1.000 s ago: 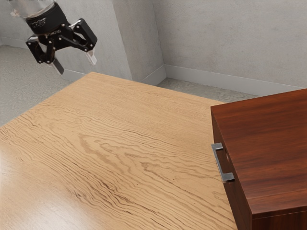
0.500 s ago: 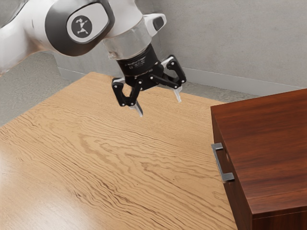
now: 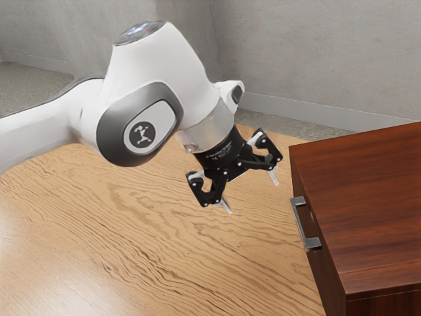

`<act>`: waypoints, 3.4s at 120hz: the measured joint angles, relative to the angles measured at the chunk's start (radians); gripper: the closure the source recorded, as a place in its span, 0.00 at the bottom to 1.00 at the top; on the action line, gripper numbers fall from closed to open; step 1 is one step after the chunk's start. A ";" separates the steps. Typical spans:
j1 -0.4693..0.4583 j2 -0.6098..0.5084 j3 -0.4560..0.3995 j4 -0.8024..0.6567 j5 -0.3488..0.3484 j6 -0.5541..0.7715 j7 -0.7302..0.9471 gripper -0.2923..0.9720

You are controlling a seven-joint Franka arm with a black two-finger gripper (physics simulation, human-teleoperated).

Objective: Pull the drawer handle with one arm to open the drawer

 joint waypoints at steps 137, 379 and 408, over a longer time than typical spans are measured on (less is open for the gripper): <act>-0.007 -0.024 -0.075 -0.208 0.001 0.347 -0.101 0.45; -0.006 -0.185 -0.065 -0.440 0.002 0.467 -0.120 0.50; -0.006 -0.219 -0.062 -0.475 0.002 0.472 -0.120 0.50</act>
